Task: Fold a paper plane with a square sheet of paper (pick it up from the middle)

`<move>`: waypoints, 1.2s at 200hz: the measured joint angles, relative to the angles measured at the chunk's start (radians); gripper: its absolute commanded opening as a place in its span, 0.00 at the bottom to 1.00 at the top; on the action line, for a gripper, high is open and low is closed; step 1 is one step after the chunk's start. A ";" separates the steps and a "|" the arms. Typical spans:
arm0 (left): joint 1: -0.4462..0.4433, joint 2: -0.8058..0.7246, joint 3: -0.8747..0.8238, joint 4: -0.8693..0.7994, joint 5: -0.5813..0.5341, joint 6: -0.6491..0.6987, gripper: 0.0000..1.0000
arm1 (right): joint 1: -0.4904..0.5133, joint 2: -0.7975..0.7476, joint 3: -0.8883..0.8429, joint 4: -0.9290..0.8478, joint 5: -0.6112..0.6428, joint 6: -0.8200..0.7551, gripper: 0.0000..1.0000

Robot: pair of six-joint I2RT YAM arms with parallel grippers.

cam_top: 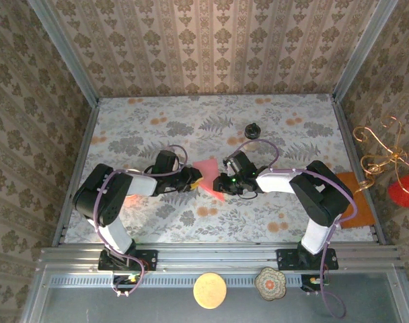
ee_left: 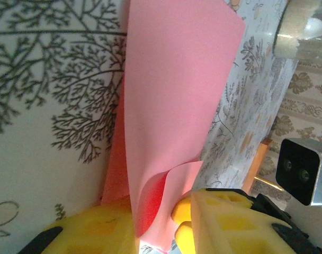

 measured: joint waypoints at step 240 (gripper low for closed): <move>0.040 0.079 0.146 -0.249 0.157 0.263 0.08 | -0.013 -0.037 -0.004 -0.011 0.011 -0.024 0.39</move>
